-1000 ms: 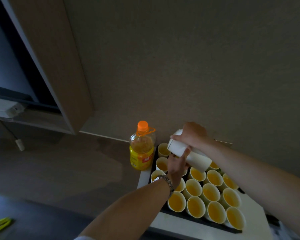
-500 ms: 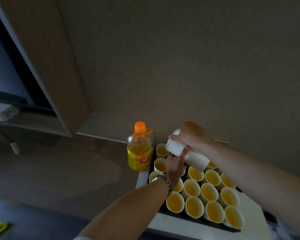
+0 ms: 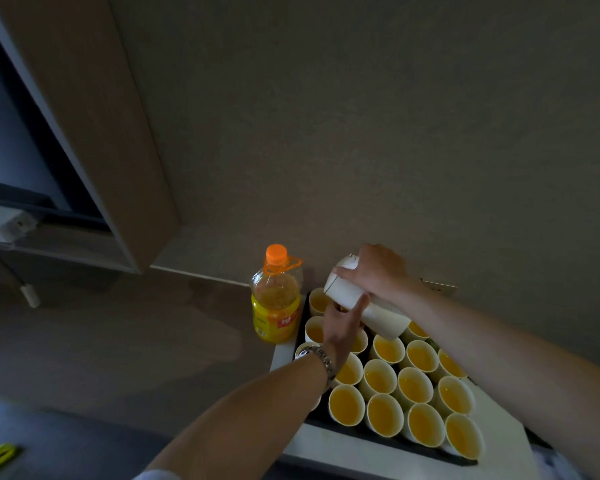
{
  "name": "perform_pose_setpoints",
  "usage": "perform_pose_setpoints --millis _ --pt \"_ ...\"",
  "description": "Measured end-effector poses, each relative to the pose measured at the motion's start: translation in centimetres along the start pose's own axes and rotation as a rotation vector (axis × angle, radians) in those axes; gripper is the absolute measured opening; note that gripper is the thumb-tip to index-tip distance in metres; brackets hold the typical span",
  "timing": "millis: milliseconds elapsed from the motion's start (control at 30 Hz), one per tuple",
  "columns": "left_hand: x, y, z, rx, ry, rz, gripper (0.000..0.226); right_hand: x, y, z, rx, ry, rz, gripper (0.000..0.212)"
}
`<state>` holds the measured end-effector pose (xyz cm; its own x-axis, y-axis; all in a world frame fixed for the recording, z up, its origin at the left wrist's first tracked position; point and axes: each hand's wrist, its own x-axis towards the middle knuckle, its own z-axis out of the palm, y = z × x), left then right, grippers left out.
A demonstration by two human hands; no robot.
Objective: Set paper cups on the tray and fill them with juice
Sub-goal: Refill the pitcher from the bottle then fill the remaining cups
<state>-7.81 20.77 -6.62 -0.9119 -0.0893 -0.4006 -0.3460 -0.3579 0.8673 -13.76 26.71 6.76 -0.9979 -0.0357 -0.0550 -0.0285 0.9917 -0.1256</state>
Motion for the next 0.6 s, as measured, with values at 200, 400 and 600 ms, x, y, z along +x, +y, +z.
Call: perform_pose_setpoints --millis 200,400,600 --pt "-0.4 0.5 -0.1 0.089 0.018 0.099 0.063 -0.8 1.1 -0.5 0.059 0.012 0.029 0.067" --pt "-1.8 1.9 0.1 0.231 0.115 0.187 0.068 -1.8 2.4 -1.3 0.113 0.047 0.036 0.064" --pt "-1.7 1.8 -0.2 0.369 0.234 0.324 0.085 -3.0 3.4 -1.5 0.188 0.084 0.009 0.063"
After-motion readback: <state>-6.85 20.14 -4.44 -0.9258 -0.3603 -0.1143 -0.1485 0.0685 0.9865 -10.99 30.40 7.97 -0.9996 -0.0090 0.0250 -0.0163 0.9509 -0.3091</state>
